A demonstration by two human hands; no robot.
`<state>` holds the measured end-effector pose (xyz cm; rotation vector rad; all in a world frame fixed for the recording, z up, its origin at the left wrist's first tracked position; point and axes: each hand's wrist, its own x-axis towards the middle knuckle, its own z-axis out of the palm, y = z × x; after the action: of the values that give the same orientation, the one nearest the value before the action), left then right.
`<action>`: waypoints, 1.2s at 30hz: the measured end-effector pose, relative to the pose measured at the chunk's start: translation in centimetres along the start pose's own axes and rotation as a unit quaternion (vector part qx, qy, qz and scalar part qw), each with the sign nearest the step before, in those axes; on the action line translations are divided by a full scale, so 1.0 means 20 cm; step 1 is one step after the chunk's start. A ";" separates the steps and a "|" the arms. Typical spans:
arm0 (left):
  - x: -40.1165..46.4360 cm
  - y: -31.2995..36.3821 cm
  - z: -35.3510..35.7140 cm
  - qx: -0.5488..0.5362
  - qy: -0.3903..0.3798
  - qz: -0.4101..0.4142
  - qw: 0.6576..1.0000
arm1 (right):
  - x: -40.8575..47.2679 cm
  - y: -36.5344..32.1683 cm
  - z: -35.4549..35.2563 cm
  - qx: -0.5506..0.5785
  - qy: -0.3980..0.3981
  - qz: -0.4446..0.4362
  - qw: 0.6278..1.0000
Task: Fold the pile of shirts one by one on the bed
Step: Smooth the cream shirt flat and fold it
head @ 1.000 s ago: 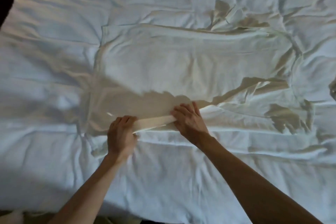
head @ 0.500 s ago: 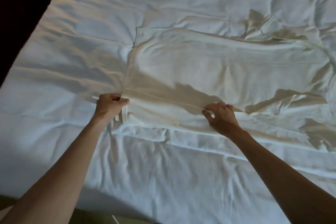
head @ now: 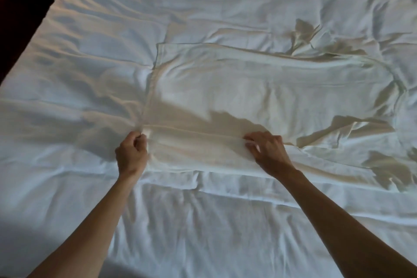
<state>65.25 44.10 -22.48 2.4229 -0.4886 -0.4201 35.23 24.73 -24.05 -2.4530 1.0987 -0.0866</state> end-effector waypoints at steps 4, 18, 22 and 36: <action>-0.21 0.18 0.18 0.171 0.112 0.120 0.972 | -0.11 0.11 -0.07 0.004 0.082 -0.025 0.996; -0.84 0.83 1.07 0.151 -0.191 0.423 0.873 | -0.09 1.06 -0.69 -0.178 -0.127 0.117 0.969; -0.80 0.86 1.11 0.141 -0.153 0.393 0.896 | 0.02 1.05 -0.82 -0.138 -0.092 0.102 0.981; -1.06 0.93 1.37 0.172 -0.017 0.353 0.920 | -0.79 1.18 -0.46 -0.060 0.188 0.382 0.903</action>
<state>30.93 25.68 -27.61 2.3422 -1.4875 -0.0576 5.93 19.06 -23.76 -1.9601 2.2146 -0.2571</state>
